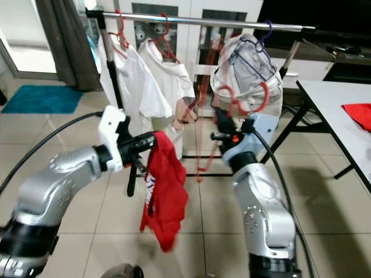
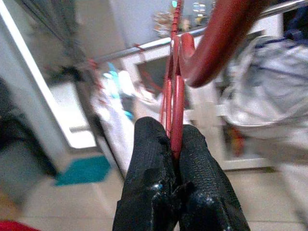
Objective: Hang hanger
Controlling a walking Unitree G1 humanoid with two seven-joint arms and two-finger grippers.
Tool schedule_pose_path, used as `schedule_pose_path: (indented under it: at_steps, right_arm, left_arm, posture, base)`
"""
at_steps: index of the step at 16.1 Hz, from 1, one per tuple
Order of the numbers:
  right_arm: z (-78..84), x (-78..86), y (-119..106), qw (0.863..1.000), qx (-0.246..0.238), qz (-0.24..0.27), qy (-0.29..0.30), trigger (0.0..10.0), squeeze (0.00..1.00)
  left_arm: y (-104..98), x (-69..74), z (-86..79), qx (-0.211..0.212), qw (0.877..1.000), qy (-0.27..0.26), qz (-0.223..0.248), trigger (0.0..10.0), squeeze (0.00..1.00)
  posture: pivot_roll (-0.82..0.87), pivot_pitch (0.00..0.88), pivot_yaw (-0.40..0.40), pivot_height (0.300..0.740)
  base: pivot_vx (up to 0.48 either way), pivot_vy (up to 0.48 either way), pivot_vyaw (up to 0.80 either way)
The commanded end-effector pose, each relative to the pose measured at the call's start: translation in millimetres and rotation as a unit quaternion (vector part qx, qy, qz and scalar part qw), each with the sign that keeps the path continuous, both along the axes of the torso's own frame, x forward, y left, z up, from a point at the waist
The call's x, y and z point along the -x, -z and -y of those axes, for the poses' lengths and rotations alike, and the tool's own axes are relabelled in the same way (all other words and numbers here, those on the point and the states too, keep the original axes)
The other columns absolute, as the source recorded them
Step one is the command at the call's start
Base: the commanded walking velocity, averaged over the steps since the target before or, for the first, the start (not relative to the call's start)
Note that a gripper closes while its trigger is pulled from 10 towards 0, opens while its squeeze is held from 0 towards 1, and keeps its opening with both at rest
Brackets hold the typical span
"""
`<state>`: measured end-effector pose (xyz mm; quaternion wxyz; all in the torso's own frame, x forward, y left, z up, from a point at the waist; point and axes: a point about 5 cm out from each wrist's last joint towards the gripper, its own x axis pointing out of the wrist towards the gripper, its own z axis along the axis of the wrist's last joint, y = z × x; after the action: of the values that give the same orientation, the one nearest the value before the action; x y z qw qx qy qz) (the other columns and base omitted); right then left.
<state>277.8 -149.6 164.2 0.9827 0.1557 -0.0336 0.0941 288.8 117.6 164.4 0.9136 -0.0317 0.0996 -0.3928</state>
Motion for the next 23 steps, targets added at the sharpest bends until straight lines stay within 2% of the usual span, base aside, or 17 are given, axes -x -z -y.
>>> schedule_pose_path:
  at_steps: [1, 3, 4, 5, 6, 8, 9, 12, 14, 16, 18, 19, 20, 21, 23]
  right_arm:
    - [6.4, 1.7, 8.2, 0.999, 0.032, -0.029, 0.014, 10.0, 0.0]
    - [8.5, 5.7, 13.7, 0.998, 0.05, -0.05, 0.008, 10.0, 0.0]
    - [10.4, 13.5, 23.9, 0.992, 0.085, -0.089, 0.007, 10.0, 0.0]
    - [12.9, 20.4, 31.4, 0.987, 0.111, -0.113, 0.011, 10.0, 0.0]
    - [15.4, 26.2, 35.6, 0.986, 0.11, -0.125, 0.02, 10.0, 0.0]
    - [19.4, 38.7, 42.5, 0.979, 0.143, -0.14, 0.041, 10.0, 0.0]
    - [17.2, 44.1, 43.1, 0.981, 0.116, -0.156, 0.023, 10.0, 0.0]
    - [19.3, 48.1, 40.9, 0.981, 0.109, -0.157, 0.031, 10.0, 0.0]
    - [19.0, 46.8, 40.1, 0.982, 0.105, -0.155, 0.028, 10.0, 0.0]
    - [12.4, 43.4, 33.3, 0.986, 0.081, -0.145, 0.008, 10.0, 0.0]
    - [8.0, 40.7, 32.4, 0.987, 0.072, -0.143, -0.005, 10.0, 0.0]
    - [6.2, 40.2, 32.2, 0.988, 0.065, -0.143, -0.015, 10.0, 0.0]
    - [4.4, 39.6, 33.6, 0.987, 0.071, -0.142, -0.02, 10.0, 0.0]
    - [2.2, 39.6, 36.2, 0.985, 0.091, -0.147, -0.022, 10.0, 0.0]
    - [4.4, 42.4, 36.3, 0.984, 0.104, -0.145, -0.008, 10.0, 0.0]
  left_arm:
    - [-4.5, 0.4, -11.3, -0.011, 0.998, -0.06, 0.023, 10.0, 0.0]
    - [-1.2, 1.6, -20.1, -0.019, 0.993, -0.114, 0.035, 10.0, 0.0]
    - [4.9, 6.0, -27.3, -0.043, 0.985, -0.163, 0.031, 10.0, 0.0]
    - [7.0, 10.1, -27.6, -0.047, 0.981, -0.186, 0.029, 10.0, 0.0]
    - [8.7, 13.2, -24.9, -0.039, 0.98, -0.195, 0.026, 10.0, 0.0]
    - [19.1, 19.5, -24.4, -0.078, 0.976, -0.2, 0.02, 10.0, 0.0]
    - [21.3, 19.6, -23.8, -0.085, 0.975, -0.205, 0.02, 10.0, 0.0]
    - [17.8, 13.5, -26.3, -0.07, 0.971, -0.23, 0.022, 10.0, 0.0]
    - [16.0, 9.2, -30.3, -0.061, 0.962, -0.264, 0.04, 10.0, 0.0]
    - [11.7, 7.3, -31.9, -0.042, 0.954, -0.293, 0.056, 10.0, 0.0]
    - [12.6, 9.8, -30.8, -0.058, 0.957, -0.281, 0.052, 10.0, 0.0]
    - [13.4, 11.0, -31.2, -0.071, 0.954, -0.288, 0.047, 10.0, 0.0]
    - [16.9, 14.4, -31.7, -0.078, 0.956, -0.282, 0.022, 10.0, 0.0]
    - [20.7, 18.9, -36.0, -0.083, 0.959, -0.271, 0.015, 10.0, 0.0]
    - [24.4, 19.1, -37.1, -0.09, 0.96, -0.266, 0.014, 10.0, 0.0]
  posture:
    - [0.02, 0.025, -0.023, 0.74]
    - [0.01, 0.034, -0.018, 0.74]
    - [0.01, 0.068, -0.006, 0.74]
    - [0.01, 0.098, -0.003, 0.74]
    - [0.0, 0.105, -0.003, 0.74]
    - [0.0, 0.11, 0.0, 0.74]
    - [-0.02, 0.11, 0.001, 0.74]
    - [-0.02, 0.097, -0.004, 0.74]
    - [-0.02, 0.087, -0.011, 0.74]
    - [-0.01, 0.077, -0.03, 0.74]
    - [0.02, 0.078, -0.047, 0.74]
    - [0.02, 0.081, -0.049, 0.74]
    - [0.03, 0.089, -0.043, 0.74]
    - [0.01, 0.09, -0.031, 0.74]
    - [0.01, 0.097, -0.026, 0.74]
  base:
    - [0.0, 0.0, 0.0]
    - [0.0, 0.0, 0.0]
    - [0.0, 0.0, -0.71]
    - [0.0, 0.0, -0.8]
    - [0.0, 0.0, -0.8]
    - [0.0, 0.0, -0.8]
    - [0.0, 0.0, -0.8]
    - [0.0, 0.0, -0.8]
    - [0.0, 0.0, -0.8]
    - [0.0, 0.0, -0.8]
    - [0.0, 0.0, -0.8]
    - [0.0, 0.0, -0.8]
    - [0.0, 0.0, -0.8]
    - [0.0, 0.0, -0.8]
    - [0.0, 0.0, -0.8]
